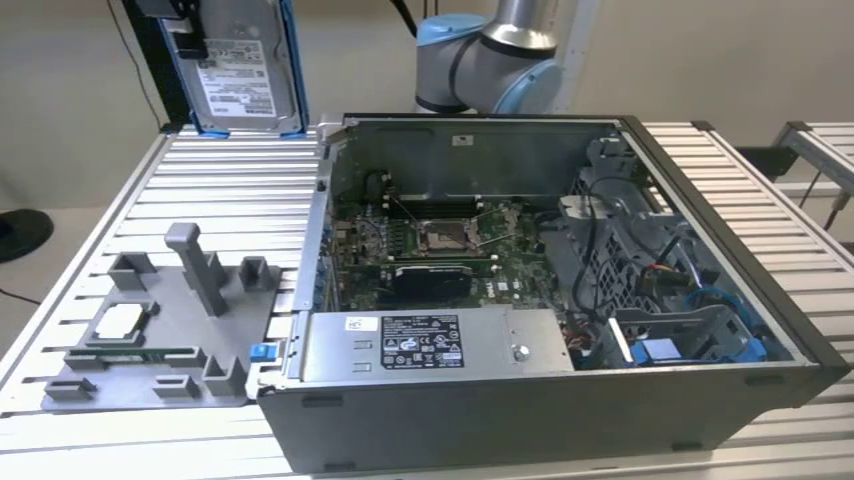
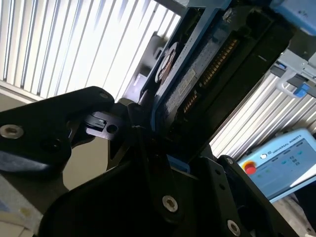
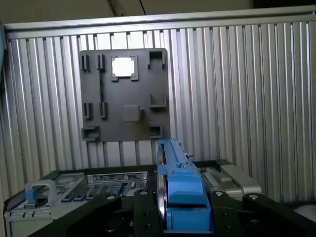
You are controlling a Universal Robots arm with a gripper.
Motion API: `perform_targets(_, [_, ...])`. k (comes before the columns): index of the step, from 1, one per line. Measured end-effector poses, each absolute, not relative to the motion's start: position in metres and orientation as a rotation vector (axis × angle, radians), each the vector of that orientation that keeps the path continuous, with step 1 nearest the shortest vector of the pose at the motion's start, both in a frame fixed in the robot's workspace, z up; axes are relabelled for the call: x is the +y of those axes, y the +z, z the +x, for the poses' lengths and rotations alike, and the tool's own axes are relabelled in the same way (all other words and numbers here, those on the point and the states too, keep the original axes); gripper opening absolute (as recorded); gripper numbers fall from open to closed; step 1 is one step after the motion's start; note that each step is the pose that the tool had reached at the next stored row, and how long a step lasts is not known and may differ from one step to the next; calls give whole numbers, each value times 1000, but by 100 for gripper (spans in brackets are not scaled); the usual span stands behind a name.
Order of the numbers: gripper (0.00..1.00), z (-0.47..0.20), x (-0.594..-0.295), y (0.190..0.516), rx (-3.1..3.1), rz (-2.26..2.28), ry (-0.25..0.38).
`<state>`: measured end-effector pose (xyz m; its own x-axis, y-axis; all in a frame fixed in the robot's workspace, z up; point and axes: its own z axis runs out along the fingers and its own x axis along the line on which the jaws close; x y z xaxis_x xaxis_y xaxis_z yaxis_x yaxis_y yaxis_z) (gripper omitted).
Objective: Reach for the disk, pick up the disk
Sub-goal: 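Pick up the disk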
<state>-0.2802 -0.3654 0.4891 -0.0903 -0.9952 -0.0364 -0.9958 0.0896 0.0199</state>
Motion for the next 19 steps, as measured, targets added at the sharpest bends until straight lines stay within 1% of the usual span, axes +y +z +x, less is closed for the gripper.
perform_targets(19, [0,-225,-365,489,2310,-2111,64])
